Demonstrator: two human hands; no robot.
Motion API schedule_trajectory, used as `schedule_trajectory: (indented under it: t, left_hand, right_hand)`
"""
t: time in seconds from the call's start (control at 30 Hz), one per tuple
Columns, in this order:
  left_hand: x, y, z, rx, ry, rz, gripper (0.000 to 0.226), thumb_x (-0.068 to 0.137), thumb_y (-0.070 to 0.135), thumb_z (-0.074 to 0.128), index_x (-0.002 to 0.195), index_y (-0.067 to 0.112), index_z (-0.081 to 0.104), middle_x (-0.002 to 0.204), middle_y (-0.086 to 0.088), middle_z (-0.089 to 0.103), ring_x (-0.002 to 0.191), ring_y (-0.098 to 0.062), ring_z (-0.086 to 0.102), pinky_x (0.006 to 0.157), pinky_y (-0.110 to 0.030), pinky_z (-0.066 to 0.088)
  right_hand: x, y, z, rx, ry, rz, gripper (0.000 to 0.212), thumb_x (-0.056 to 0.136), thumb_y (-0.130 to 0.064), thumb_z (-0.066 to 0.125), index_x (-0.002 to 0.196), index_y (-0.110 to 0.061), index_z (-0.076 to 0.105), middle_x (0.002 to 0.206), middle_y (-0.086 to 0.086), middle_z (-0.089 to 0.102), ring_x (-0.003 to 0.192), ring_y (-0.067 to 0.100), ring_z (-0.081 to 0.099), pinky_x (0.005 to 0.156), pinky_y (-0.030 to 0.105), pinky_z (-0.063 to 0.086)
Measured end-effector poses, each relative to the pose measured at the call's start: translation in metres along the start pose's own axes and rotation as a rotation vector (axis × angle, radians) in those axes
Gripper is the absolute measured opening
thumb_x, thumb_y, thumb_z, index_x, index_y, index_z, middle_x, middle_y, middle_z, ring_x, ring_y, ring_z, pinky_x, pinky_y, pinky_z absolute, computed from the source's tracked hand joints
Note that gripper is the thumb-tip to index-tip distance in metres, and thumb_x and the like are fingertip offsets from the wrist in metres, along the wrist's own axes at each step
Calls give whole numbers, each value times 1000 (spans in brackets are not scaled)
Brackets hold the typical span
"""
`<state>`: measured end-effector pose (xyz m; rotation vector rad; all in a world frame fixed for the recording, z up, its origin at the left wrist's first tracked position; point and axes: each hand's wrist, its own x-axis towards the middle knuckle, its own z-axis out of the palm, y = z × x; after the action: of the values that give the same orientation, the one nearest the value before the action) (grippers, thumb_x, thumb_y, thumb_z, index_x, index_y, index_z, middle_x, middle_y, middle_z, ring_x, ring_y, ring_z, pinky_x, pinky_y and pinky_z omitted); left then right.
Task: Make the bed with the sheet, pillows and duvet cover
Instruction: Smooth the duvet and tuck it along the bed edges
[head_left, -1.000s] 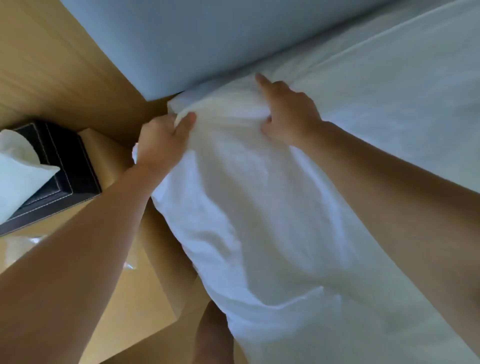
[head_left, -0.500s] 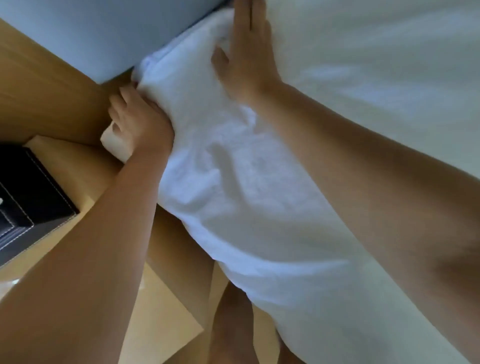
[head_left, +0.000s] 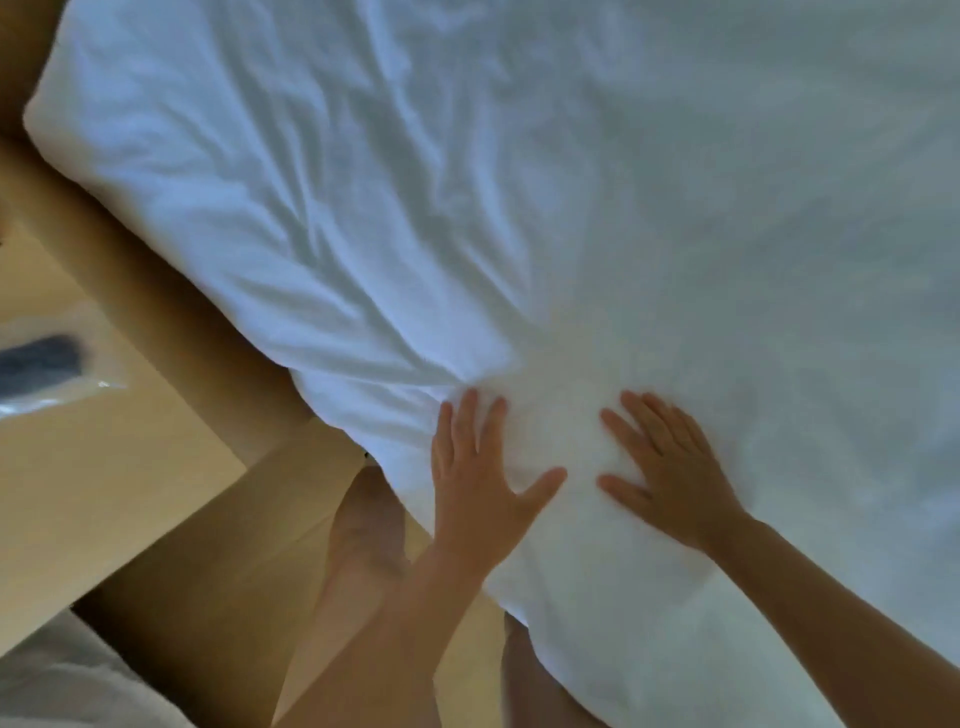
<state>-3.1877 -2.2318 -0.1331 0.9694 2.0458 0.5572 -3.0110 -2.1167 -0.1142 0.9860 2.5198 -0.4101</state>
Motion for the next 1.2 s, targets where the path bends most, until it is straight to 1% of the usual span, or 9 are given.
schedule_trajectory:
  t: [0.1,0.2,0.4,0.5,0.63,0.77,0.87,0.97,1.2]
  left_hand:
    - [-24,13,51,117,66,81,54,73,33,79,119,8,64,131,-23,53,125,-48,42,100,-62,35]
    - [-19,22,73,81,255,-15,25,77,3,74,102,3,72,119,-23,61,117,-51,48,98,-58,39]
    - [-47,48,61,3,439,-11,18,94,8,53,103,5,68,103,-5,68,103,-19,59,103,-40,38]
    - [-72,71,52,-236,543,-48,18,97,14,50,106,18,65,98,19,62,96,10,52,85,-11,42]
    - [-64,84,53,-332,514,-169,11,97,19,49,96,24,58,82,19,58,86,-8,57,70,-5,40]
    - [-64,78,86,-269,407,-235,26,96,25,52,120,19,57,112,10,61,112,-15,55,80,-5,35]
    - [-88,77,136,-24,104,-105,71,88,42,60,145,13,31,154,-3,27,142,-17,21,111,-22,16]
    - [-122,81,186,154,-98,20,90,82,62,52,151,22,9,159,4,-2,145,-11,-9,116,-39,0]
    - [-167,55,210,197,-56,-27,70,95,48,42,151,23,10,159,5,-2,146,-12,-7,114,-29,-10]
  right_hand:
    - [-35,30,18,-23,68,58,43,87,-39,44,99,-8,72,100,17,68,91,37,67,79,44,52]
    - [-32,35,24,-60,140,17,11,73,-14,73,73,-5,66,69,12,63,62,30,63,58,36,51]
    - [-32,30,6,222,297,-128,10,78,1,66,83,6,59,80,22,58,73,39,58,61,43,48]
    - [-46,30,10,326,188,-243,45,83,-20,68,120,2,55,122,20,55,112,38,51,88,48,43]
    - [-41,46,15,89,150,-272,29,90,-16,56,117,-7,57,126,13,53,118,32,47,91,41,33]
    - [-32,58,15,-103,52,-305,25,89,-4,45,113,-6,52,118,11,50,111,30,45,89,37,29]
    - [-43,90,6,-86,138,-285,18,76,7,61,93,2,58,93,19,58,87,37,56,73,41,41]
    - [-61,134,6,-109,182,-121,7,78,9,64,83,6,59,78,24,58,72,40,57,60,42,43]
    - [-114,104,50,130,154,128,43,86,-35,62,107,2,55,106,21,55,95,38,51,76,44,40]
